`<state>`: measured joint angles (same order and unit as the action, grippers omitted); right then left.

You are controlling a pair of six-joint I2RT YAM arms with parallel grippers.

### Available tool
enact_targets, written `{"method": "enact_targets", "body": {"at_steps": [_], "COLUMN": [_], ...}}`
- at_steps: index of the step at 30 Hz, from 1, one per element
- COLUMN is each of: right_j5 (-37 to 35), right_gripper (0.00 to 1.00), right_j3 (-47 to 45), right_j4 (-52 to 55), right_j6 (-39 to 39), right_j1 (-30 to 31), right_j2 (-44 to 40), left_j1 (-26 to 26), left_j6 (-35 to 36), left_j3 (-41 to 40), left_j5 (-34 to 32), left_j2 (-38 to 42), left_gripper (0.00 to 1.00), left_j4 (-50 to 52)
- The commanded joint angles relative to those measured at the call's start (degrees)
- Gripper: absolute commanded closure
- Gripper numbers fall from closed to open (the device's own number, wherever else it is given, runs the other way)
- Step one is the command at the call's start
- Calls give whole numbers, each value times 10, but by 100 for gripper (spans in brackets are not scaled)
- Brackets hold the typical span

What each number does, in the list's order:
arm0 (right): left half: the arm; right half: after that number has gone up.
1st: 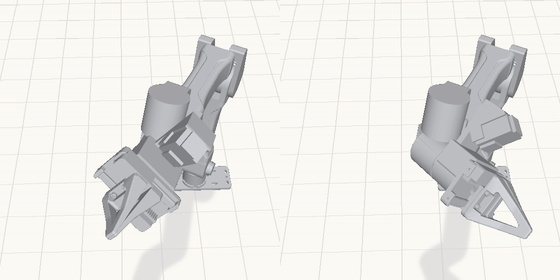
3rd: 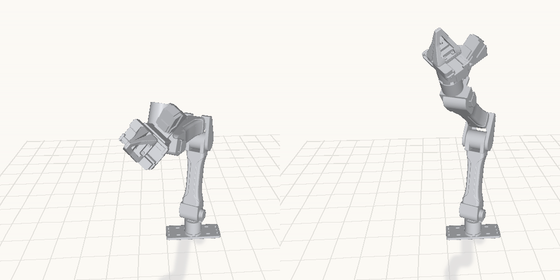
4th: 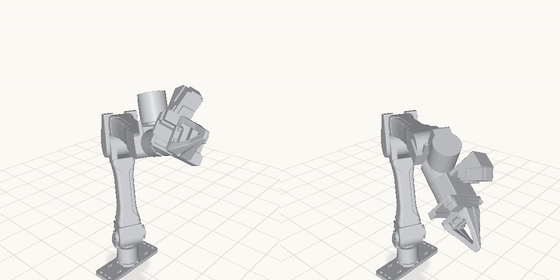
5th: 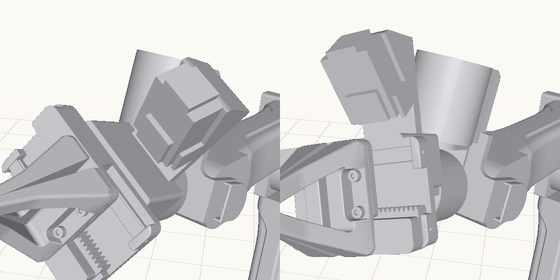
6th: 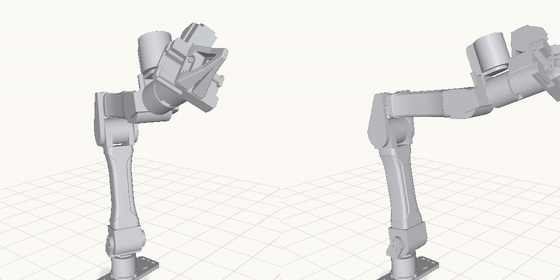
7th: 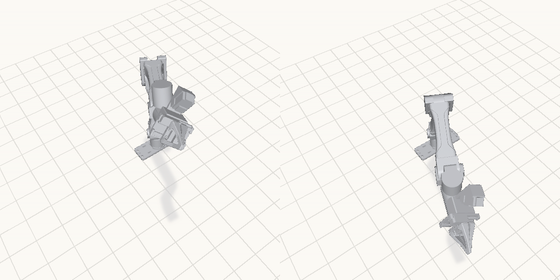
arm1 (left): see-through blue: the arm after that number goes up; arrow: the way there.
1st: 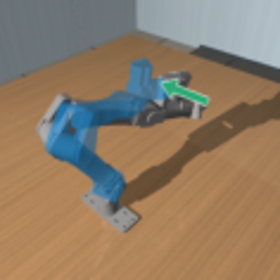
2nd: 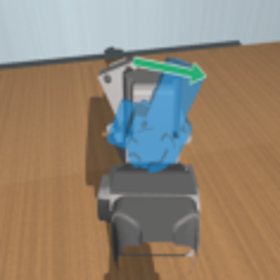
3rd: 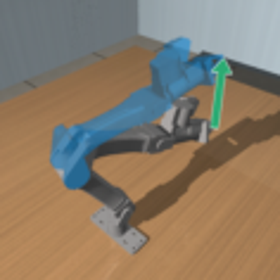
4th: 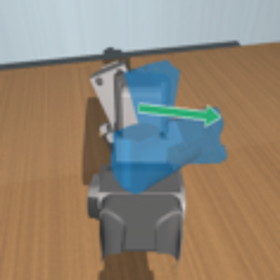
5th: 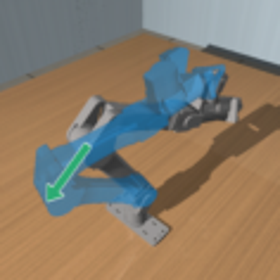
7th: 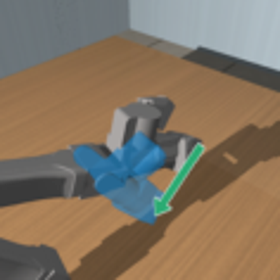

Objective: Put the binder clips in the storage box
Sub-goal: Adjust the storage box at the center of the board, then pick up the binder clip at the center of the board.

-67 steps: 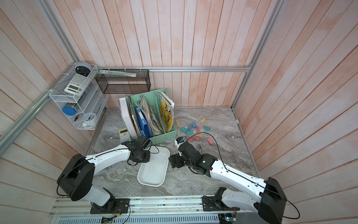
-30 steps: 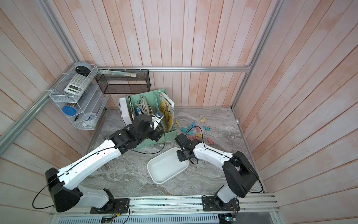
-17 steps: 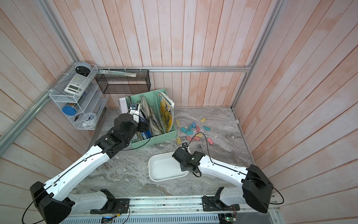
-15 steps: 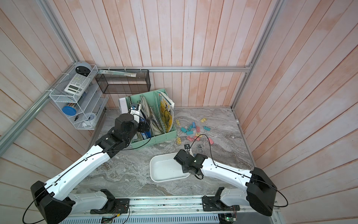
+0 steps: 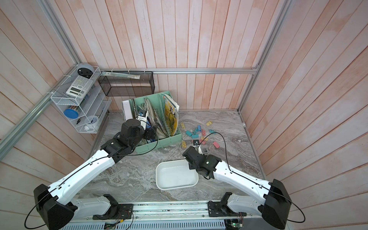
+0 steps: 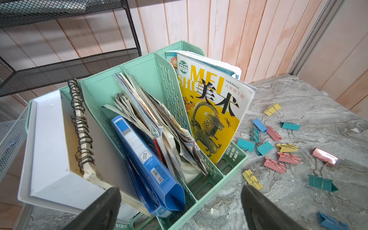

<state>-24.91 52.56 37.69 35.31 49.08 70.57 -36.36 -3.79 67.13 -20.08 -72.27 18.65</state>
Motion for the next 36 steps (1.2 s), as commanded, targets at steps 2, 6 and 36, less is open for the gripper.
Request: {"method": "enact_targets", "body": {"at_steps": [2, 6, 36], "right_j5": [83, 53, 9], "right_gripper": [62, 63, 100], "right_j3": [128, 266, 251], "right_j4": [-17, 53, -118], "right_j6": [-101, -139, -122], "right_j1": [-41, -41, -83], "right_j2": [154, 305, 372], "left_j1": [-7, -27, -43], "left_j6": [-15, 13, 48], "left_j3": [-10, -13, -33], "left_j5": [-14, -46, -89], "left_j2": [-1, -2, -18], "left_gripper": [0, 0, 0], "left_j4": [-1, 0, -28]}}
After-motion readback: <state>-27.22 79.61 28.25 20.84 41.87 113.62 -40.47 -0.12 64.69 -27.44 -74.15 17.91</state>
